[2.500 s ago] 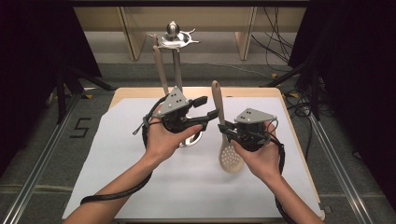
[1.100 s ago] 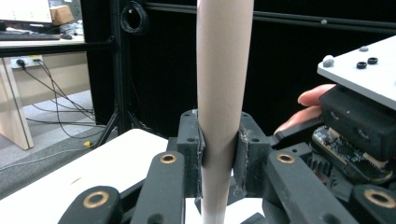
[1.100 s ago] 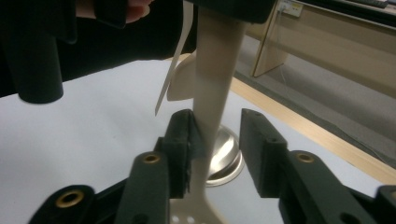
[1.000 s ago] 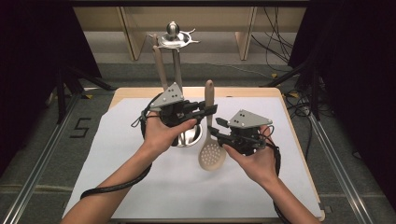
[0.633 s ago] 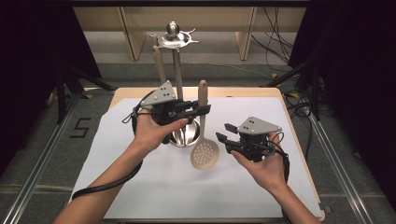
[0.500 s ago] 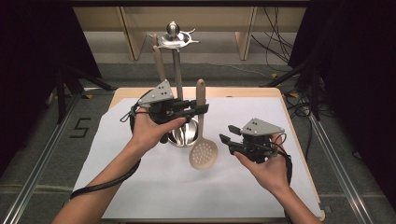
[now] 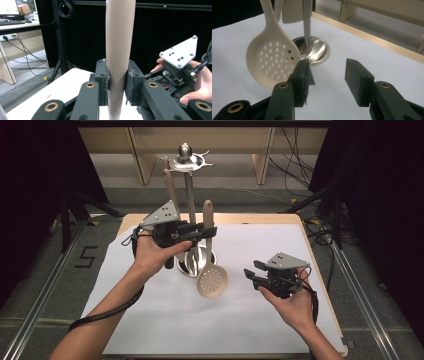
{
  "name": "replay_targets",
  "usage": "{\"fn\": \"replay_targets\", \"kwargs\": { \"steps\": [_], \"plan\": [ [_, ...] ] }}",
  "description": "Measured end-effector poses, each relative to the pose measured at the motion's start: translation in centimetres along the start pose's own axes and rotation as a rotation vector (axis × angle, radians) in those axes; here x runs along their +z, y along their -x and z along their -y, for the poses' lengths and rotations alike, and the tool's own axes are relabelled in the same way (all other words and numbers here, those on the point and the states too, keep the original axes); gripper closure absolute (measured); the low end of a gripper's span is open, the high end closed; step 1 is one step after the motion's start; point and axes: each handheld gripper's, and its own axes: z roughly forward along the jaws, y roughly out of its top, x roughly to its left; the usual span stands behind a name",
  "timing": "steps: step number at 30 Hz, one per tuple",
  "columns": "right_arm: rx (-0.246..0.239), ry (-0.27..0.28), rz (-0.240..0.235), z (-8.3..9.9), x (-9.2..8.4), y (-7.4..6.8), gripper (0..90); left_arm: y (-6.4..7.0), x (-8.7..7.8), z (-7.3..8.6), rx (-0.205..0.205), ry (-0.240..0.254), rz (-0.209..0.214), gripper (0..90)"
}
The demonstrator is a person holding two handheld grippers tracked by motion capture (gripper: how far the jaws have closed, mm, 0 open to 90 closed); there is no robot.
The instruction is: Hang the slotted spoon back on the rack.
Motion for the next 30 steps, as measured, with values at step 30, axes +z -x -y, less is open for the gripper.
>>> {"fn": "replay_targets", "kwargs": {
  "steps": [30],
  "plan": [
    [0.059,-0.025,0.012,1.1,0.2,0.6,54.8,-2.0,-0.8,-2.1,0.006,-0.007,-0.003,74.4]
  ]
}}
